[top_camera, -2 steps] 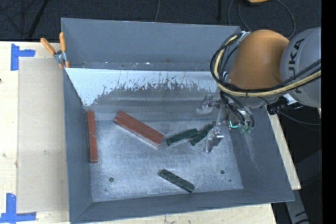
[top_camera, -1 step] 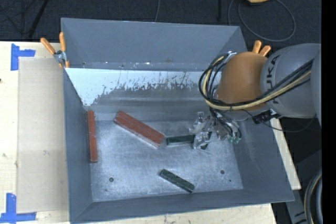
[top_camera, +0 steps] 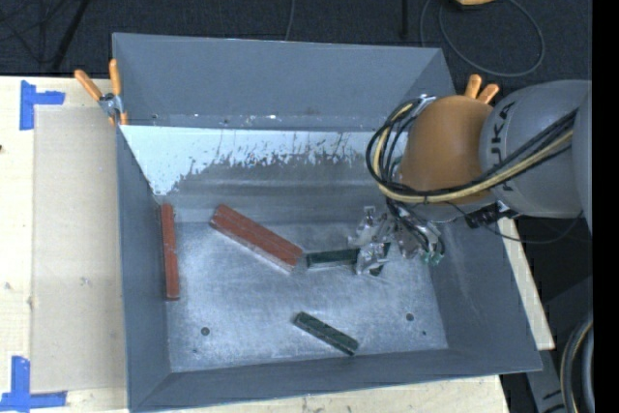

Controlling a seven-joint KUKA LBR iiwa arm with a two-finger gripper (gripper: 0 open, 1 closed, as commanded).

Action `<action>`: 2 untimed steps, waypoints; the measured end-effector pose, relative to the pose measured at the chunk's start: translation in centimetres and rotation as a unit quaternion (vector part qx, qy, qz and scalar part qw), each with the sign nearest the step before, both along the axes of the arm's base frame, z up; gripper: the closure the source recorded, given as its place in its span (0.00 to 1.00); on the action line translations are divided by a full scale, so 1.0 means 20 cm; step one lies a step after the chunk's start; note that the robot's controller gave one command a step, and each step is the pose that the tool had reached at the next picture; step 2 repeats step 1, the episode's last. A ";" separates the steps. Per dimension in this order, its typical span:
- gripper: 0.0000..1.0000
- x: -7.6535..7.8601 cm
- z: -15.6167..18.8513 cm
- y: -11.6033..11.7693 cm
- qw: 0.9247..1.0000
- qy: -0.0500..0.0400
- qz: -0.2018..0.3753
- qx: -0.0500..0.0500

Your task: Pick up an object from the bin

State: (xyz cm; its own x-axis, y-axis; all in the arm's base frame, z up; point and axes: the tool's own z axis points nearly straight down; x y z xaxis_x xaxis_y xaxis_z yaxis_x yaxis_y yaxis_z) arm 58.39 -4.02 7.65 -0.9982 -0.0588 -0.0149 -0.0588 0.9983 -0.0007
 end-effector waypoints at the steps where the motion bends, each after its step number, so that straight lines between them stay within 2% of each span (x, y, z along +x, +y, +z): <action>1: 1.00 0.05 0.64 0.04 1.000 0.006 0.008 0.000; 2: 1.00 0.05 0.64 0.04 1.000 0.006 0.008 0.000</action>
Offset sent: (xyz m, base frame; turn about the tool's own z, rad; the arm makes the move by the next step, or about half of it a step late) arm 0.0000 0.0000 0.0000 0.0000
